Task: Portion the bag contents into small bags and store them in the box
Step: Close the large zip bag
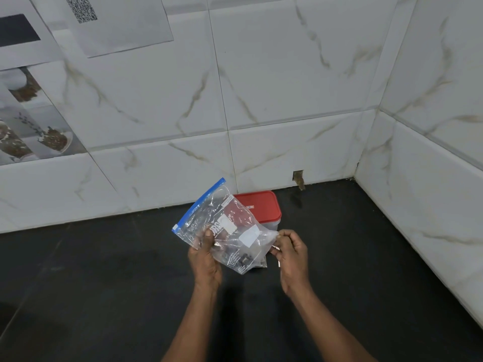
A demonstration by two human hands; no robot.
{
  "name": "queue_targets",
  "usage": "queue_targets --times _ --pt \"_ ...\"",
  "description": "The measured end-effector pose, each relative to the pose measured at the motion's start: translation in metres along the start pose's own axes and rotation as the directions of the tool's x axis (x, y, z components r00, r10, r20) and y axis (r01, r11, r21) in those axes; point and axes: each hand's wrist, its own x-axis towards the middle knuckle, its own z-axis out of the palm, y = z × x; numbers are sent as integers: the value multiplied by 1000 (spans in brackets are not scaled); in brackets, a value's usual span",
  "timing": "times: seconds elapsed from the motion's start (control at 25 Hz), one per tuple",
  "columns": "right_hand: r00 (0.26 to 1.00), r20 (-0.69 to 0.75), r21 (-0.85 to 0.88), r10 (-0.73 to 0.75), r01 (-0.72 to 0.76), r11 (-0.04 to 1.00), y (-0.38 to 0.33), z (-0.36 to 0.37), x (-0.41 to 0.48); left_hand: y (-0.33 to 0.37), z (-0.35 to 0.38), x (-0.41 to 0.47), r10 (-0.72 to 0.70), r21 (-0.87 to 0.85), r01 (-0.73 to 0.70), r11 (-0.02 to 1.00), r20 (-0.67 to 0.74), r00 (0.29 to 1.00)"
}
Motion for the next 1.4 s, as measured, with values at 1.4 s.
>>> queue_targets --times 1.4 --pt "993 -117 -132 -17 2 991 -24 -14 39 66 19 15 -201 674 -111 730 368 908"
